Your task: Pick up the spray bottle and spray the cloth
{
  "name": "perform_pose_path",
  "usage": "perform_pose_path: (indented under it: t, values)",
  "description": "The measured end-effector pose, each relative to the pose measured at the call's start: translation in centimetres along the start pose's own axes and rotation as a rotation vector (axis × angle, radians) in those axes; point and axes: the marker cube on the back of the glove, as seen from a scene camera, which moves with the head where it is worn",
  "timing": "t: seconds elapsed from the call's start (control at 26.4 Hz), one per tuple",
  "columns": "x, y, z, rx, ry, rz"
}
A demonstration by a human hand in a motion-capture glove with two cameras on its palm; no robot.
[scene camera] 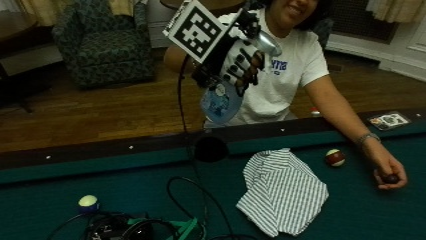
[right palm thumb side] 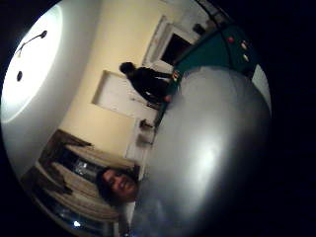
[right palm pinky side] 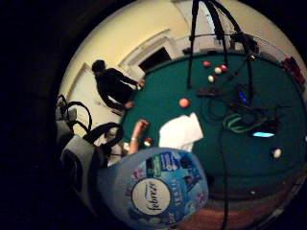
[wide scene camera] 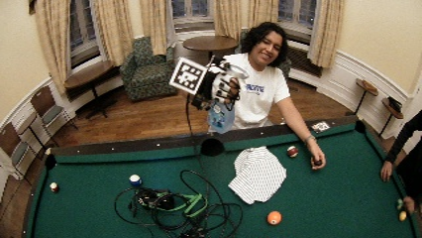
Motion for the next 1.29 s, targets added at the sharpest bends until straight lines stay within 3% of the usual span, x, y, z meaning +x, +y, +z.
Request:
perform_pose_path:
  t: [0.3,0.64,0.98,1.29]
  values:
    - [2.7,-0.4,7.1,-0.404,0.326,0.256]
    - [7.0,2.5,14.8,-0.804,0.529,0.402]
    - [14.2,5.5,23.1,-0.965,0.651,0.545]
    - [17.6,7.7,26.4,-1.075,0.676,0.624]
